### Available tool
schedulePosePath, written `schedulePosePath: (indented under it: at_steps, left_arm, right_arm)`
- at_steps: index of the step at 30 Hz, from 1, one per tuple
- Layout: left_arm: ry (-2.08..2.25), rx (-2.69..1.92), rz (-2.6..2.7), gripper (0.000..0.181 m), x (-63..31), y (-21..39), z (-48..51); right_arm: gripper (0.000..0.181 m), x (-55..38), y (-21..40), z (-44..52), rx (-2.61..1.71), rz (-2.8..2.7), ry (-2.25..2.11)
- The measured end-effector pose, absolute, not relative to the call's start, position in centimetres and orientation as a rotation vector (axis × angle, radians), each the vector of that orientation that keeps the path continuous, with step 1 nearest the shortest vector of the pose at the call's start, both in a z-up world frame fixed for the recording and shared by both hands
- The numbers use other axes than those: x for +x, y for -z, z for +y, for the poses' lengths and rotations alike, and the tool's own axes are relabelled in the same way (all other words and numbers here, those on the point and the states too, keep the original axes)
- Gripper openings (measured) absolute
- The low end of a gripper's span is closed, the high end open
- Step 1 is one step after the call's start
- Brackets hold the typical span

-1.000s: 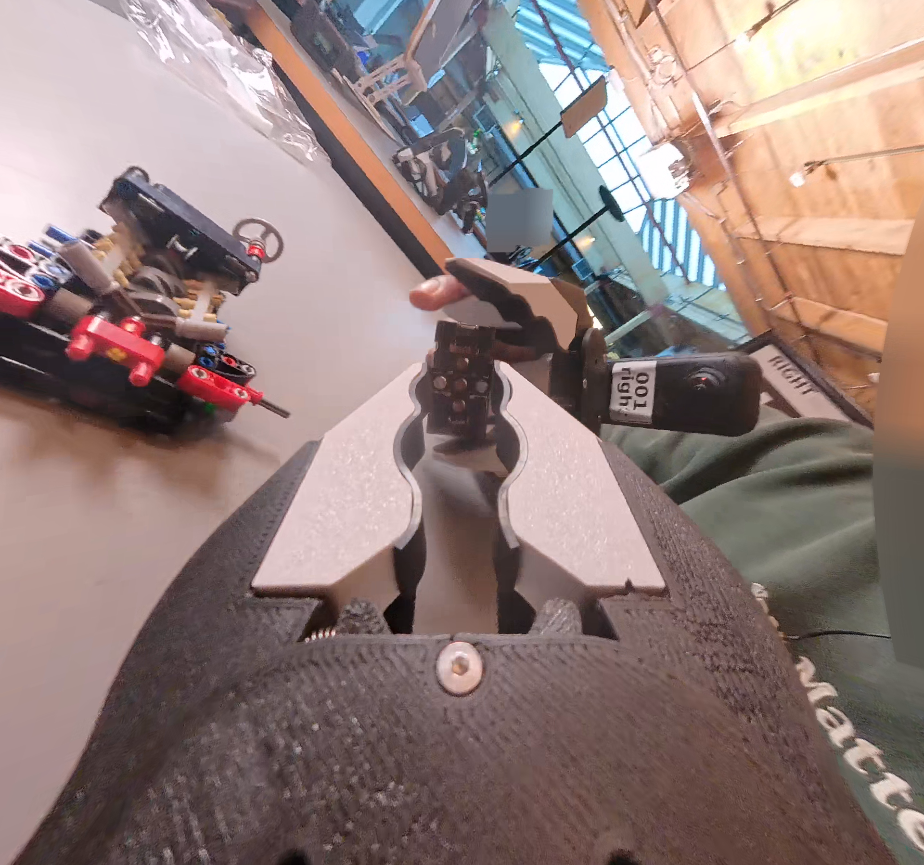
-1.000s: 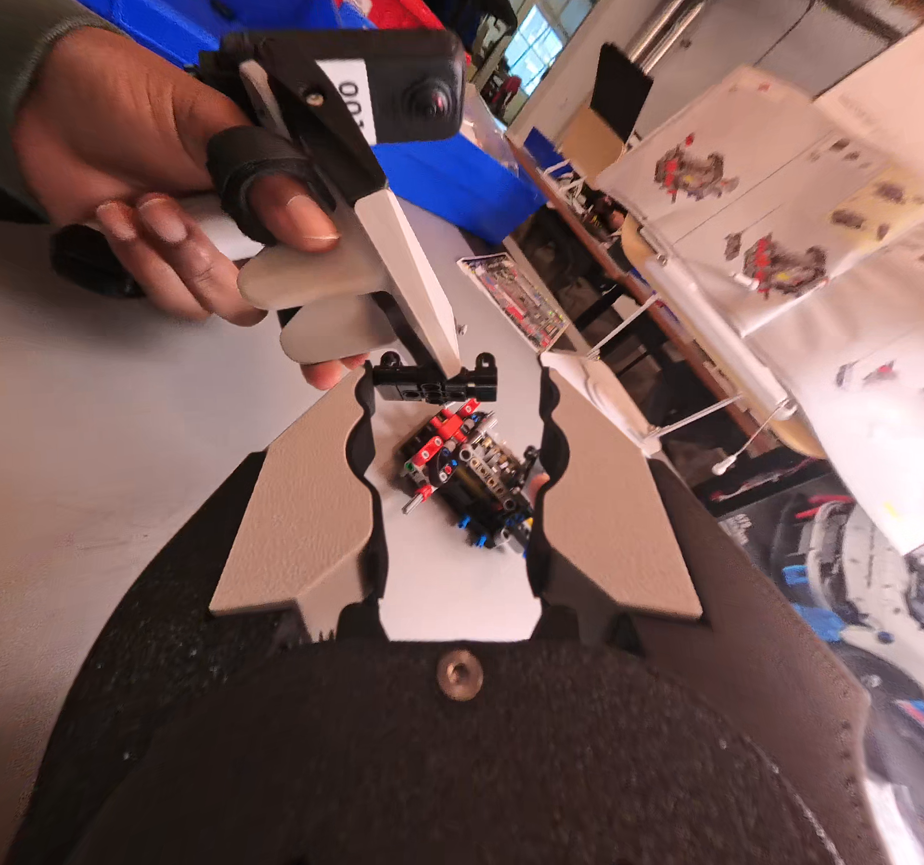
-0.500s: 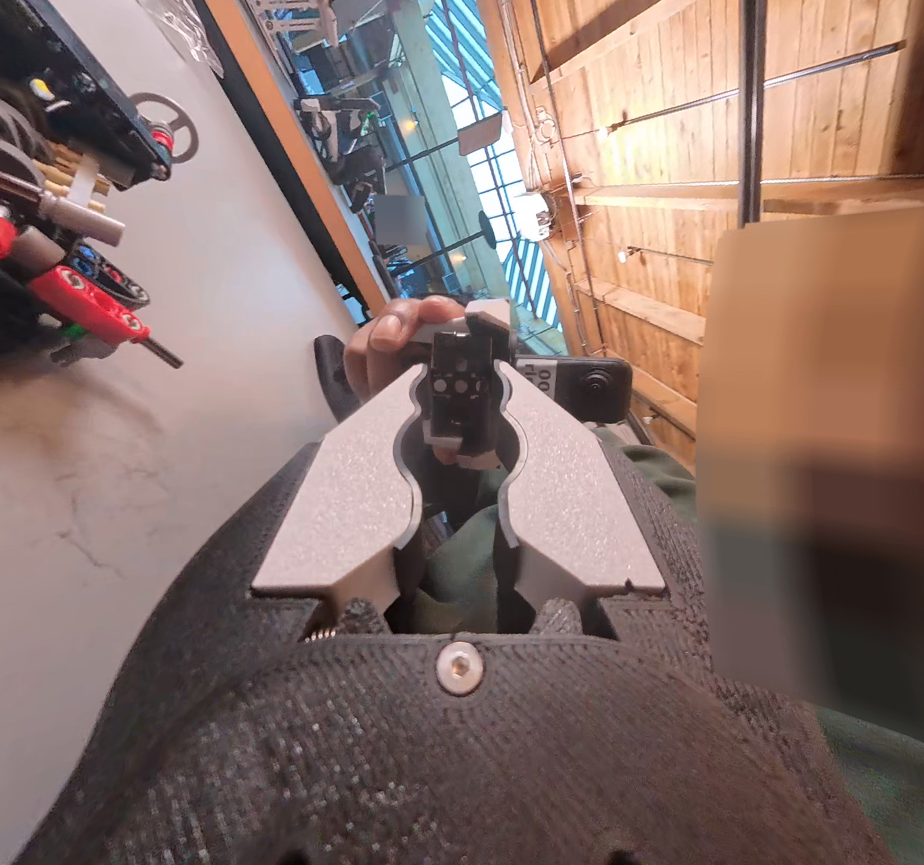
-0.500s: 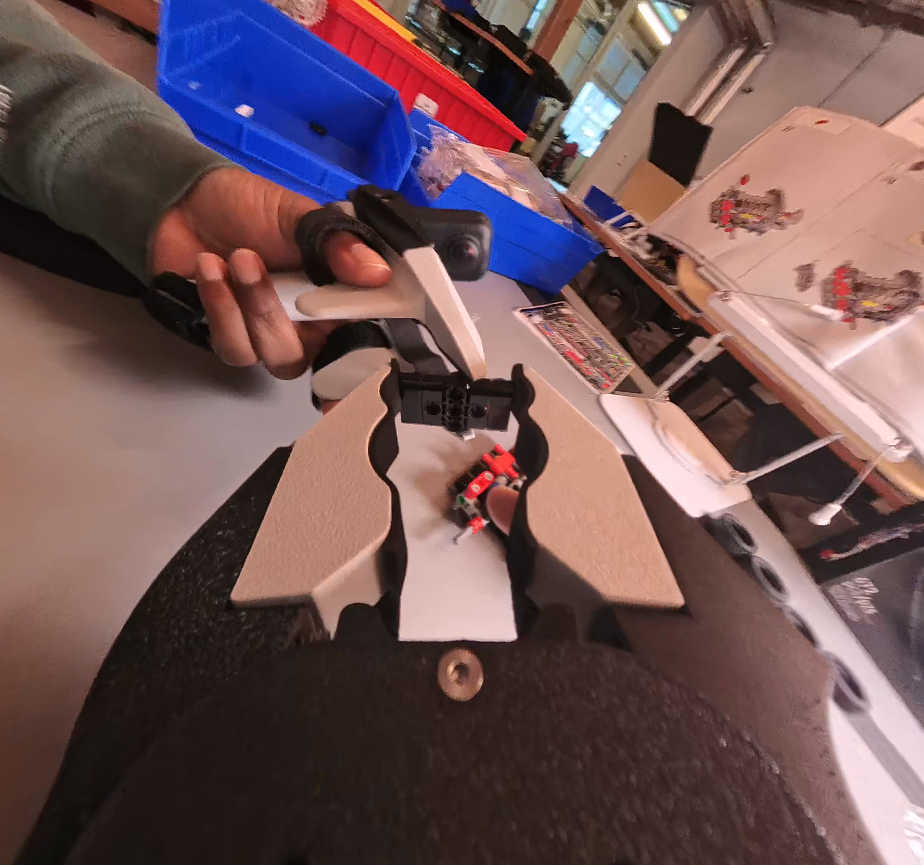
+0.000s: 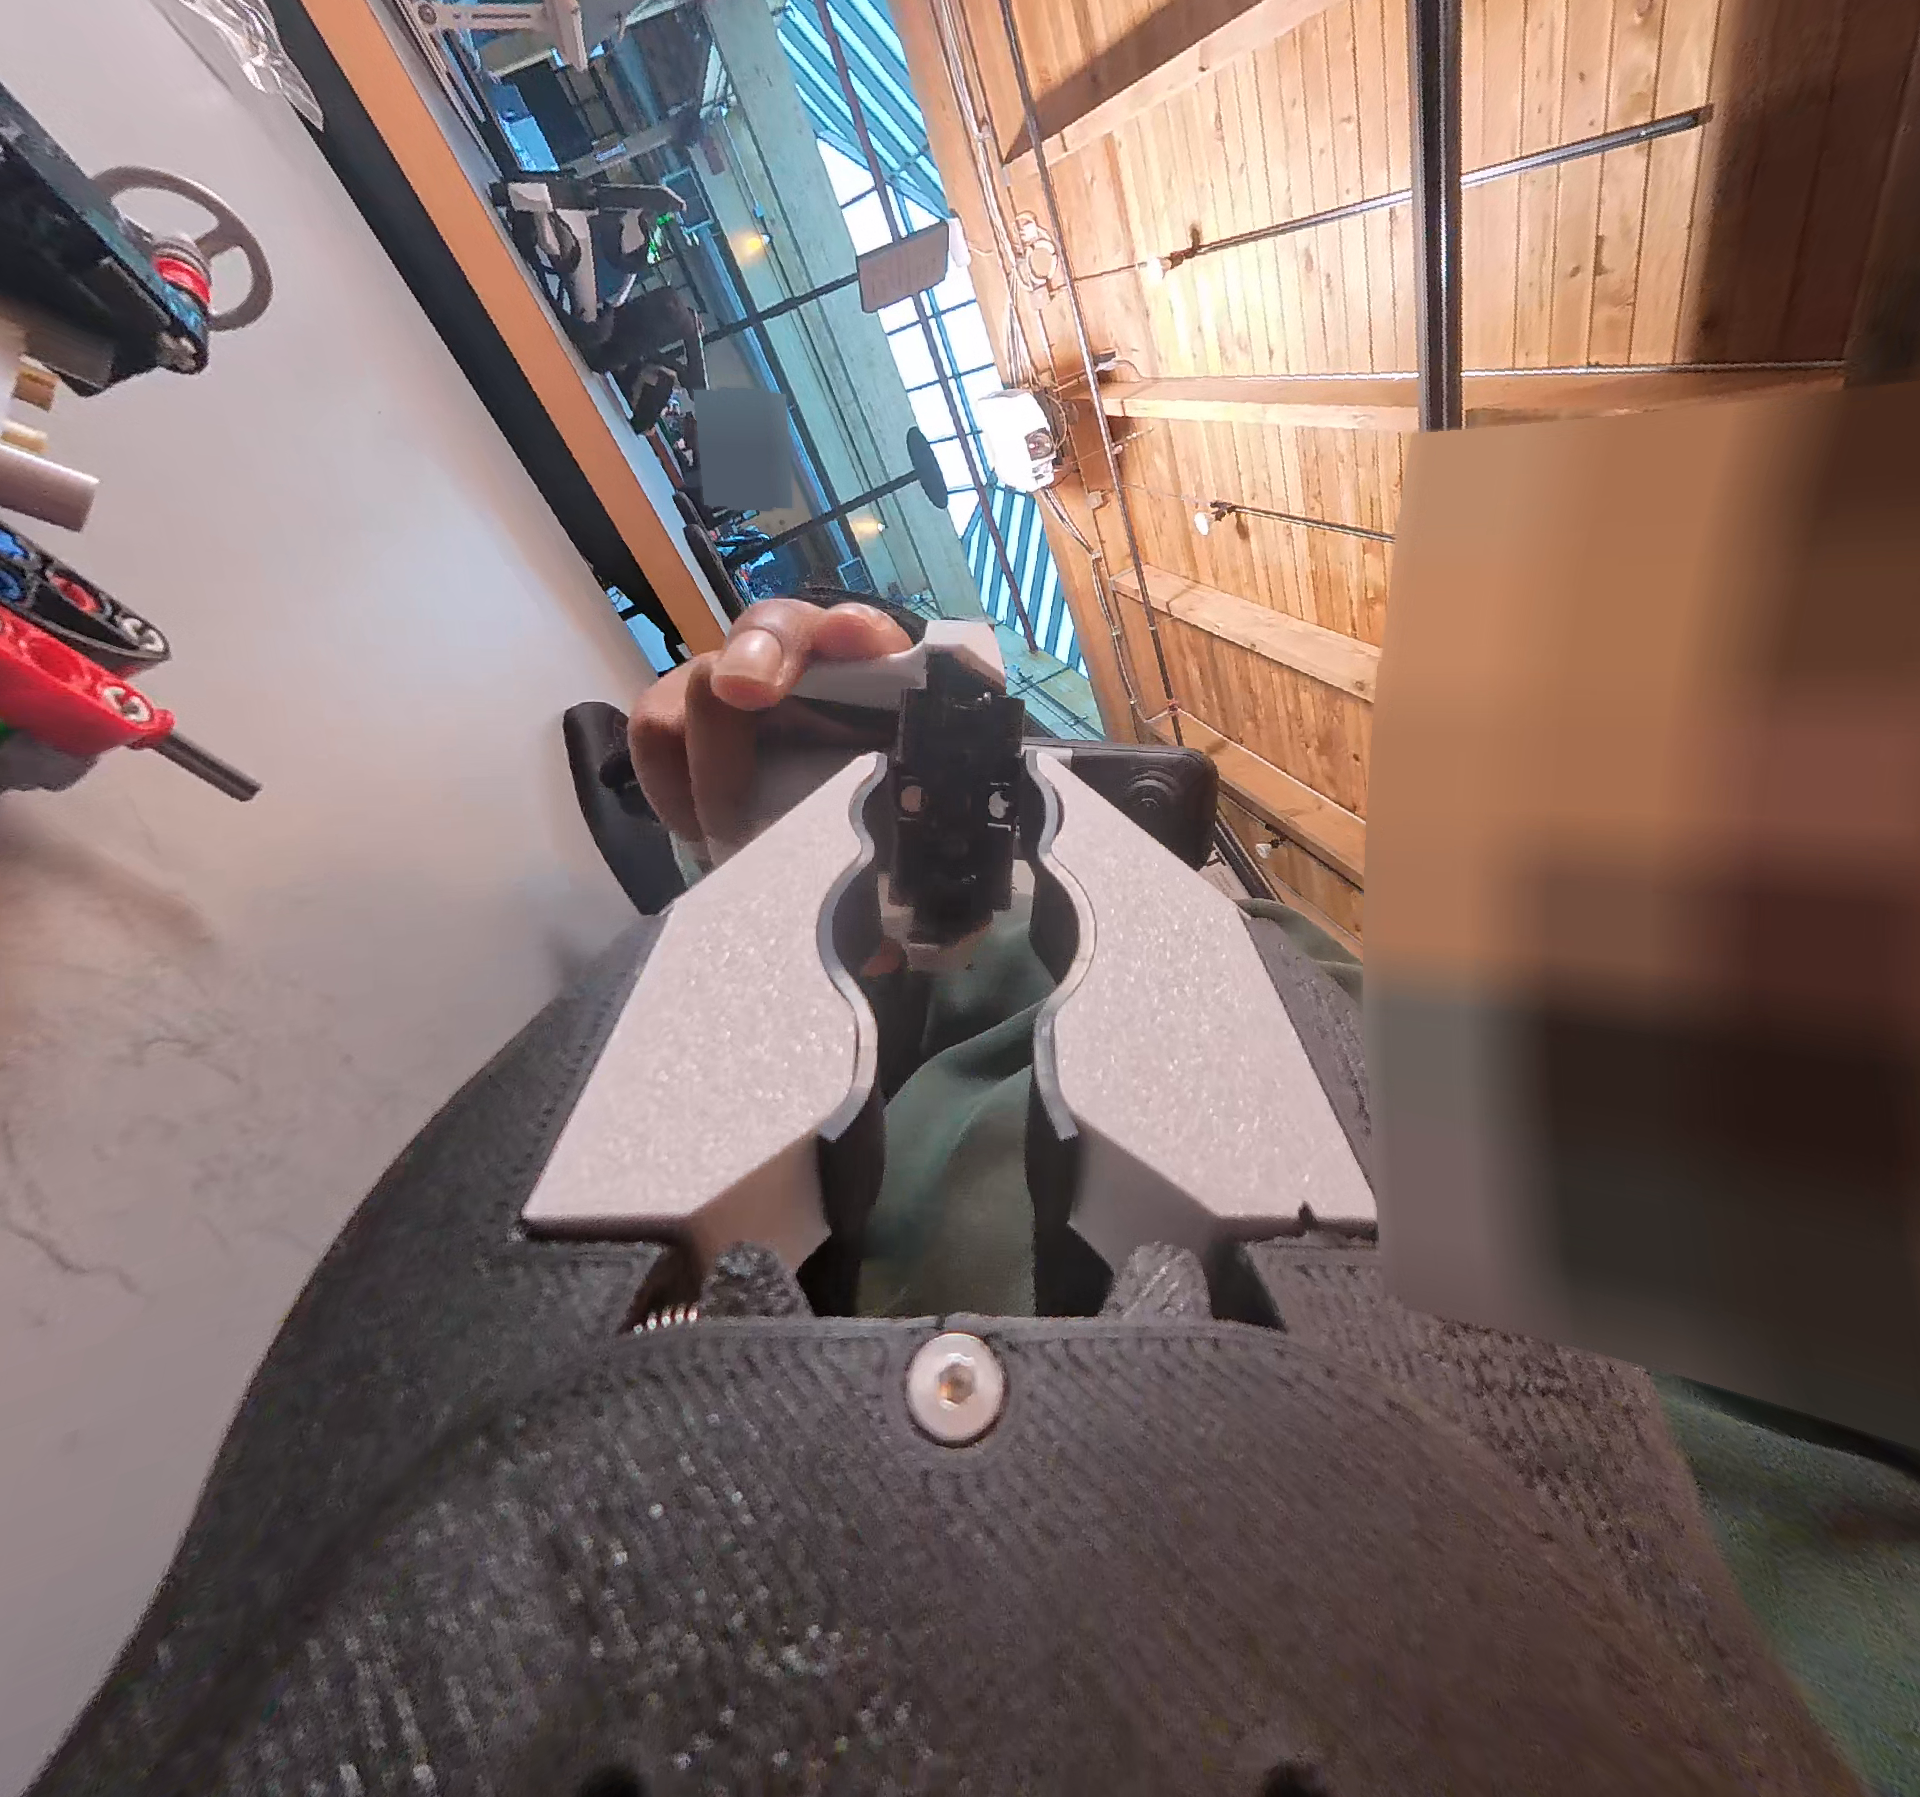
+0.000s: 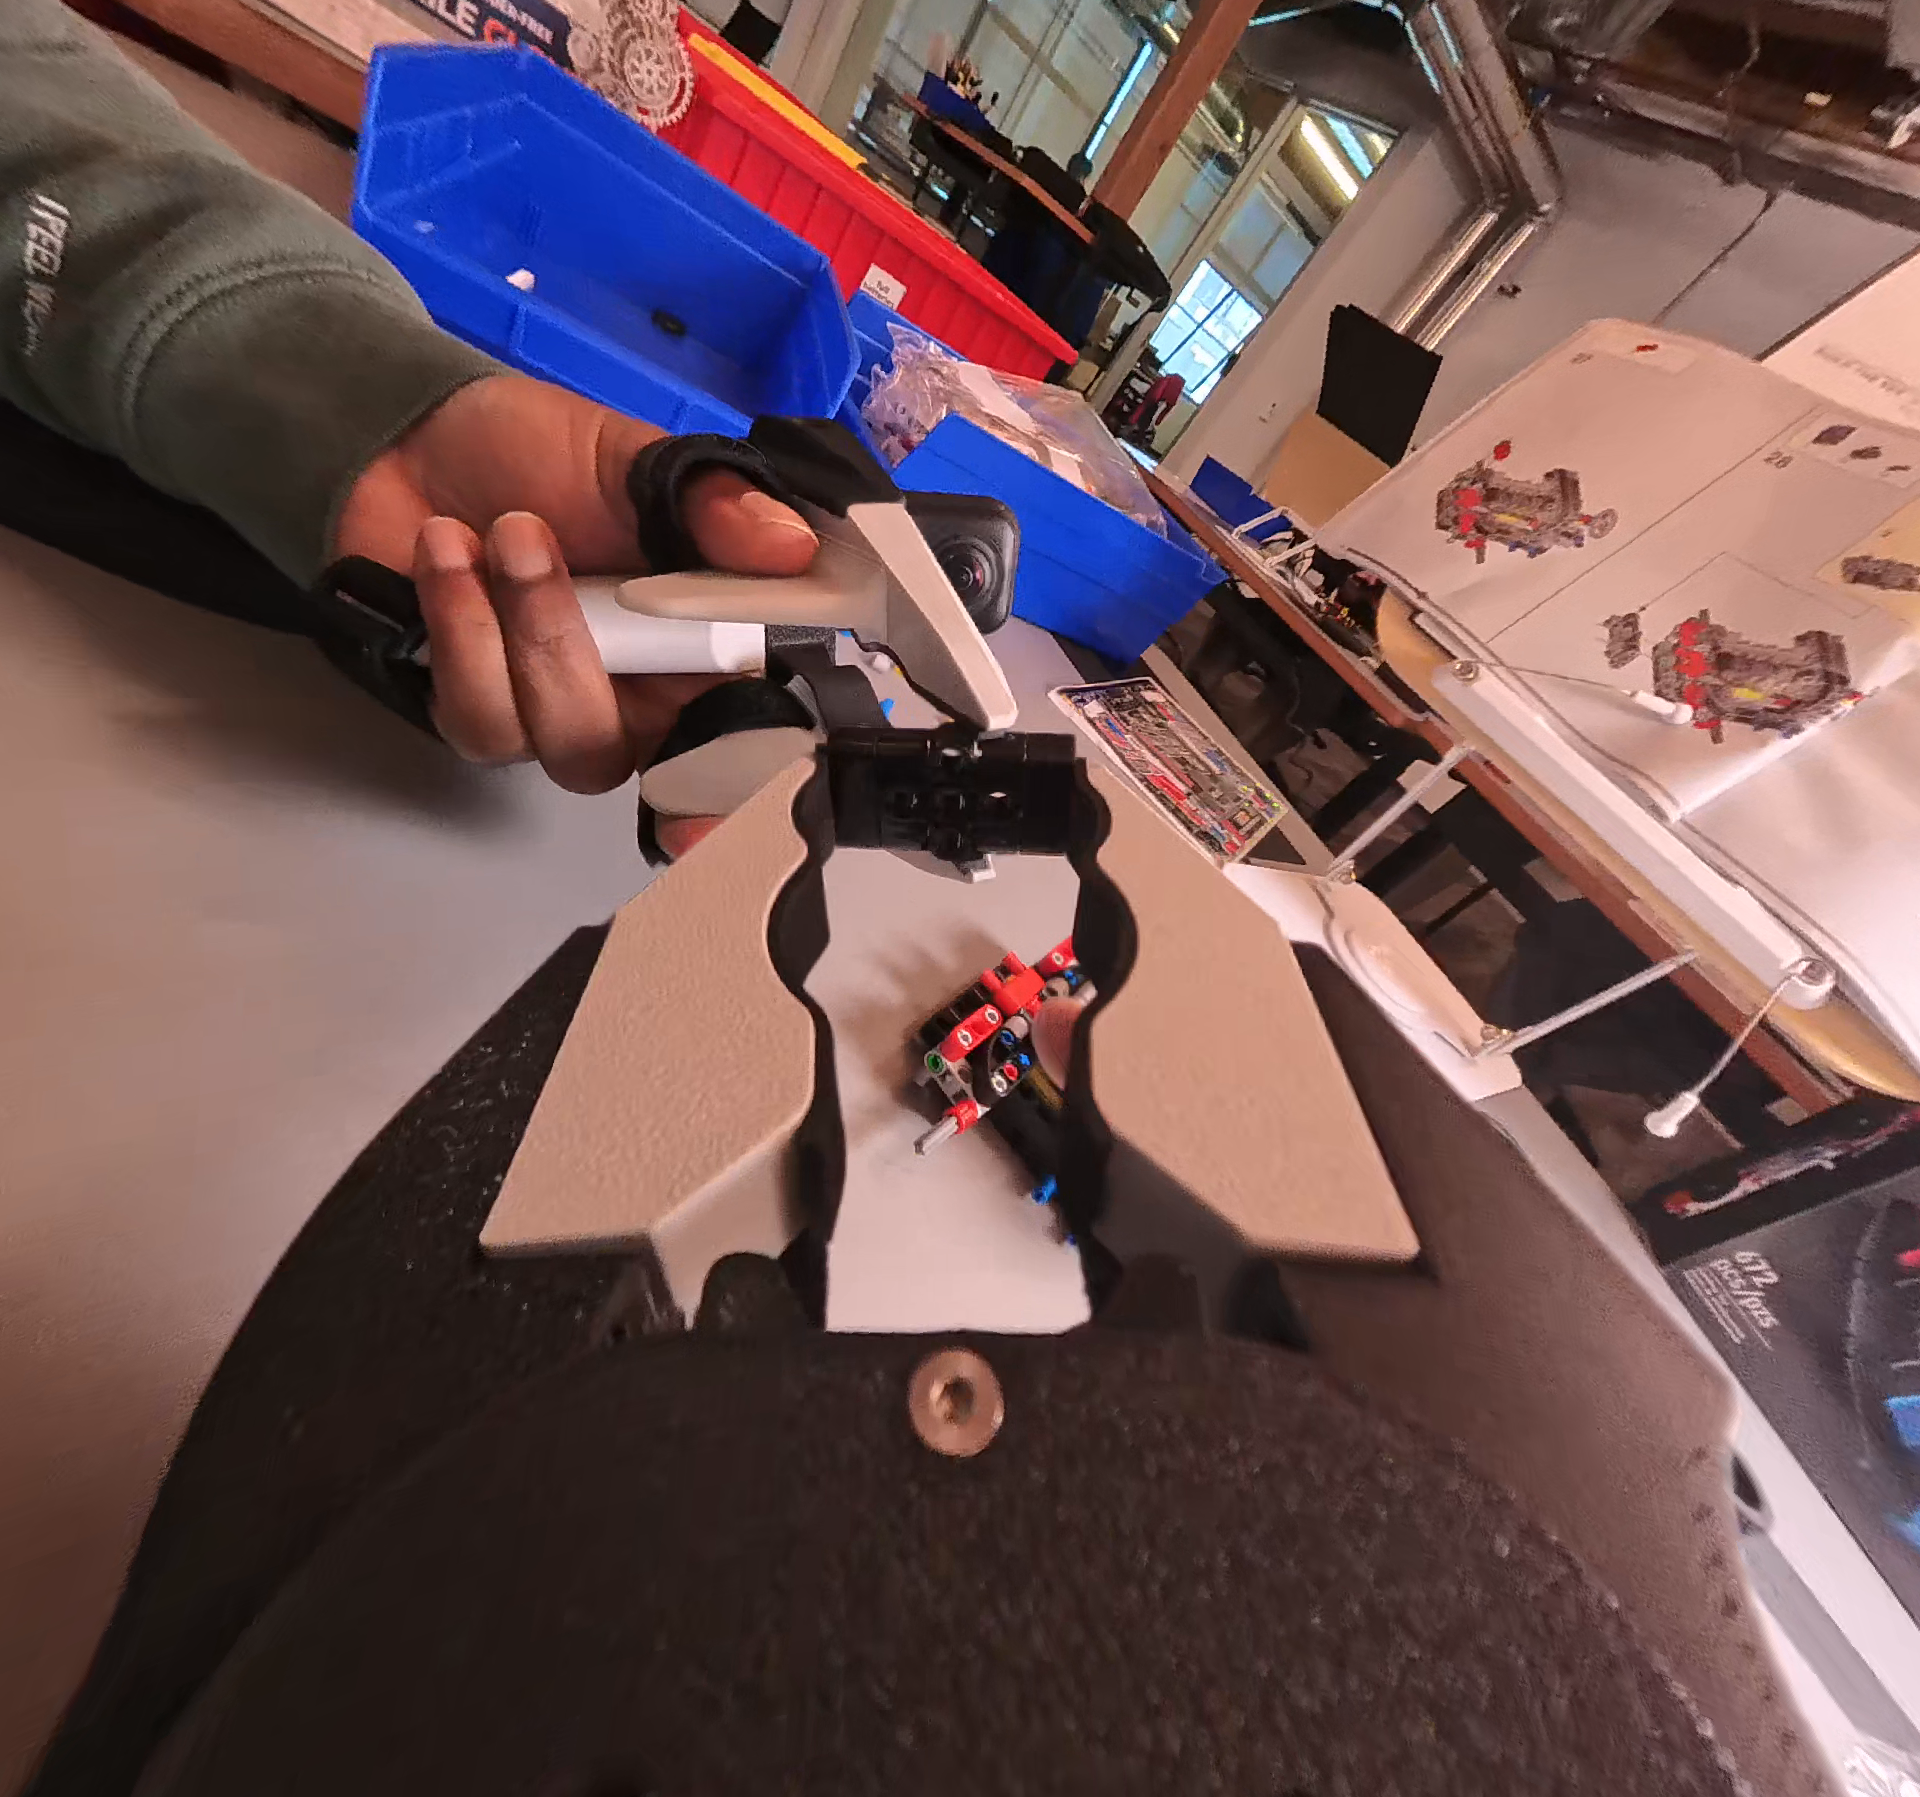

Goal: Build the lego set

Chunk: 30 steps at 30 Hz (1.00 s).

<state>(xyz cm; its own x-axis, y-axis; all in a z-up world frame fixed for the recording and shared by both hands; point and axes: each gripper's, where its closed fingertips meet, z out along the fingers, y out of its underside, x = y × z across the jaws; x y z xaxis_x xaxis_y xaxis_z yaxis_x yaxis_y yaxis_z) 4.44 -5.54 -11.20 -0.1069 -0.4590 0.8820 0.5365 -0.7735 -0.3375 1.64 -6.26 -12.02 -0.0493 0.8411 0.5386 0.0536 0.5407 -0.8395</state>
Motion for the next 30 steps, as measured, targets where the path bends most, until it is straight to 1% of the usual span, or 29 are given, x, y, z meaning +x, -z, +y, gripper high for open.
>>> schedulePosePath:
  at_steps: [4,8,11,15,18,19,21,22,23,25,28,30]
  left_arm:
    - [1.879,-1.505,-0.064,0.022,4.4,10.9,-5.5]
    - [1.840,-1.483,-0.053,0.047,3.9,10.5,-5.5]
    - [1.845,-1.498,-0.036,0.057,4.3,10.6,-5.7]
    - [1.870,-1.522,-0.011,0.050,5.1,10.9,-5.9]
    - [1.826,-1.581,0.043,0.023,5.5,11.6,-6.1]
    - [1.788,-1.603,0.068,0.022,5.5,11.8,-6.1]
    - [1.640,-1.672,0.158,0.022,5.2,12.4,-6.0]
    - [1.507,-1.734,0.228,0.022,4.8,13.1,-5.8]
    - [1.337,-1.806,0.315,0.023,4.2,14.1,-5.6]
    - [0.983,-1.921,0.524,0.023,2.9,16.2,-5.5]
    - [0.439,-2.100,0.793,0.023,-0.1,20.6,-5.2]
    - [0.332,-2.143,0.881,0.023,-0.5,22.0,-5.5]
  right_arm:
    - [0.044,1.7,11.8,-6.2,-0.812,-1.492,-0.780]
    - [0.044,1.8,11.6,-5.5,-0.831,-1.465,-0.761]
    - [0.044,1.7,11.6,-5.1,-0.851,-1.448,-0.736]
    - [0.044,1.7,11.6,-5.1,-0.856,-1.438,-0.737]
    - [0.044,1.7,11.6,-5.4,-0.827,-1.434,-0.727]
    - [0.044,1.7,11.7,-5.4,-0.823,-1.439,-0.722]
    - [0.044,1.7,12.3,-5.3,-0.825,-1.470,-0.699]
    - [0.049,1.8,12.6,-5.1,-0.839,-1.488,-0.709]
    - [0.054,2.0,12.9,-4.9,-0.862,-1.506,-0.736]
    - [0.059,2.5,14.0,-4.4,-0.926,-1.574,-0.788]
    - [0.047,3.3,16.4,-3.6,-1.019,-1.690,-0.814]
    - [0.047,3.7,18.1,-3.6,-1.065,-1.777,-0.811]
